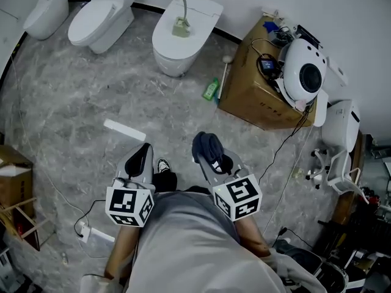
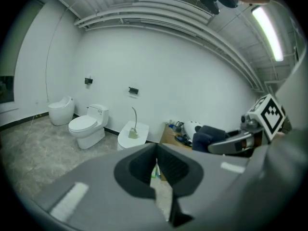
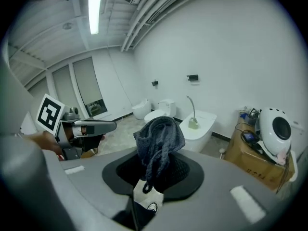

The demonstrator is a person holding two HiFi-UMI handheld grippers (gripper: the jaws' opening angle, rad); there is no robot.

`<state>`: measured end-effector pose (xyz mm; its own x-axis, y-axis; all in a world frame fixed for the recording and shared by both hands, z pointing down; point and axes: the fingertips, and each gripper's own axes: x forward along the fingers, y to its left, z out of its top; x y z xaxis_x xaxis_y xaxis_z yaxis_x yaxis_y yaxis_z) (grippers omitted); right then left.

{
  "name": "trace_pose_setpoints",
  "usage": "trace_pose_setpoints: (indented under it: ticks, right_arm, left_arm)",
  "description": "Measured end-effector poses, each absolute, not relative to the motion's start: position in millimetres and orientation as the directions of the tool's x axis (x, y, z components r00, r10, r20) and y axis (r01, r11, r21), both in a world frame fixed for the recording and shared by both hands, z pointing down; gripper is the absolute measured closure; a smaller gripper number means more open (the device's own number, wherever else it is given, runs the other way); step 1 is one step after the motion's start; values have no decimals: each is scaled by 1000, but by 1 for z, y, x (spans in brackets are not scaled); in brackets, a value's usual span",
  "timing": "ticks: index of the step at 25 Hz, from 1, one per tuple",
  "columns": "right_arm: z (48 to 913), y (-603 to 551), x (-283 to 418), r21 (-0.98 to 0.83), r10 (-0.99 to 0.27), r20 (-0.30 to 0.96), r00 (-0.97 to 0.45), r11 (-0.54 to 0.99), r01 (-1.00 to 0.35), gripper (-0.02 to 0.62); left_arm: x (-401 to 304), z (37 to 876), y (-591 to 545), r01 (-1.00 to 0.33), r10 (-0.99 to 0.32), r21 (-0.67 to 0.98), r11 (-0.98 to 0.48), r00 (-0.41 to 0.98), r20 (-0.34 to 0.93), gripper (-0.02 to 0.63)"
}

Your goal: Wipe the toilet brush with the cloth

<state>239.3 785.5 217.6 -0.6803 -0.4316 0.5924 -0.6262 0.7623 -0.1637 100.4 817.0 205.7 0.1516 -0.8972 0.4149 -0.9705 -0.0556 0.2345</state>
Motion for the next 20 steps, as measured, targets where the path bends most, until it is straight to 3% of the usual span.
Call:
trace_pose_setpoints:
  ticks: [20]
  right_arm:
    - [237,683,162,-161,-405,604,-687,781,-603,499]
  left_arm:
    - [36,228,733,-954,-880,289,-80,204,428,606]
